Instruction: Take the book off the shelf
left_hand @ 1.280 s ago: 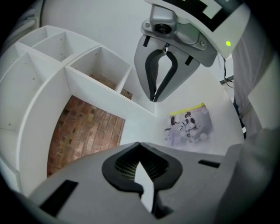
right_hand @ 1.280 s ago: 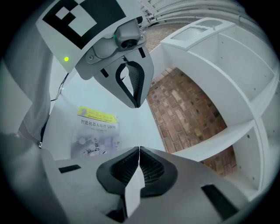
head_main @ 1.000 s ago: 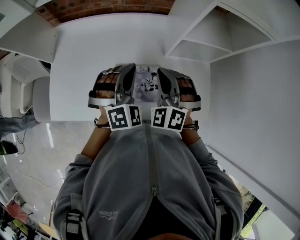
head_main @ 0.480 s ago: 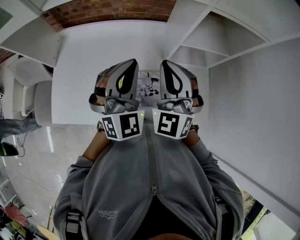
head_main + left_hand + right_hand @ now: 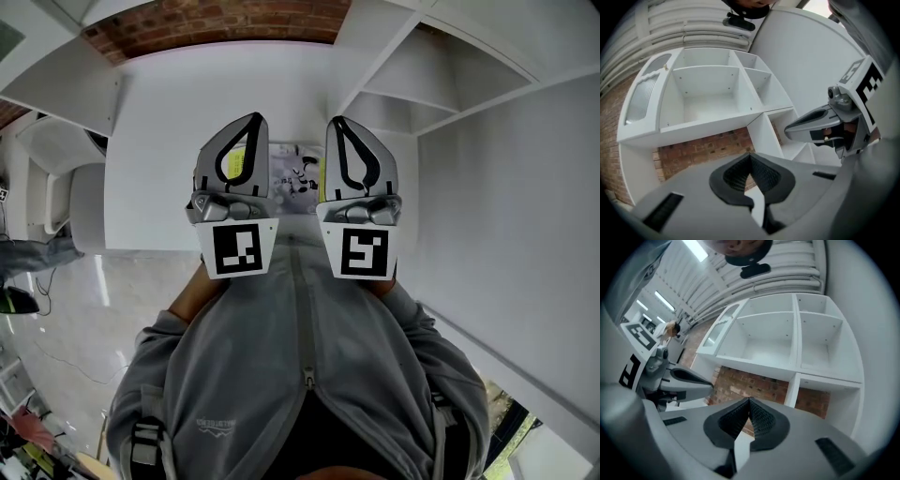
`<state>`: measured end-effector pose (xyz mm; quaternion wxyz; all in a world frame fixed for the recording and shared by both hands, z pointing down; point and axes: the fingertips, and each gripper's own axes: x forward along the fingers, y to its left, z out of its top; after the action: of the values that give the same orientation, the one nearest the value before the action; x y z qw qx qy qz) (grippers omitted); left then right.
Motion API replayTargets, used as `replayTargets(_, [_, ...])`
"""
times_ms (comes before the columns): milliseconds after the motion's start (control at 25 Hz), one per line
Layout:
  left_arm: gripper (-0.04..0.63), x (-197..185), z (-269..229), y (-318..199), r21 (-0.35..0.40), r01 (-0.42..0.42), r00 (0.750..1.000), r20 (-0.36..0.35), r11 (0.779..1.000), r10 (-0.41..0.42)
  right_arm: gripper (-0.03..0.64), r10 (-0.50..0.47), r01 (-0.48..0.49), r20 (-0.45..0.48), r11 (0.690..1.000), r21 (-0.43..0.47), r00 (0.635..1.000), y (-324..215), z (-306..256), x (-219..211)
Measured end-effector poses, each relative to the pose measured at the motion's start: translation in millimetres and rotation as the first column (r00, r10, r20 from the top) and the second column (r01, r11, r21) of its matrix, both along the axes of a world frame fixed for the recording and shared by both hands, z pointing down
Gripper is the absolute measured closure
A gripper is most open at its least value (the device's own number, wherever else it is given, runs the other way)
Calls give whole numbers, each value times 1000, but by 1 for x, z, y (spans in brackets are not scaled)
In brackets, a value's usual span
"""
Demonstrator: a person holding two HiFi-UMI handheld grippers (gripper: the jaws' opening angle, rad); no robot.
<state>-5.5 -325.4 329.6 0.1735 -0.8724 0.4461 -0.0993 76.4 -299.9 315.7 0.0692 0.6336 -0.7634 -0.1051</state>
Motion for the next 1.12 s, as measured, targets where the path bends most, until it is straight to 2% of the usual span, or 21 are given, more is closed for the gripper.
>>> replayTargets(80, [589, 0, 1, 0, -14, -3, 1000, -27, 1000, 3, 589, -9, 10, 67, 1000, -12, 998, -2, 2, 5])
replayTargets(320, [589, 0, 2, -4, -48, -9, 995, -103, 999, 4, 589, 3, 6, 179, 999, -50, 984, -8, 13, 14])
replayTargets(560, [589, -3, 9, -10, -123, 0, 975, -219, 992, -27, 589, 9, 2, 196, 998, -58, 981, -11, 18, 13])
replayTargets(1120, [589, -2, 17, -13, -138, -3, 972, -233, 990, -29, 591, 17, -1, 194, 997, -80, 981, -14, 28, 15])
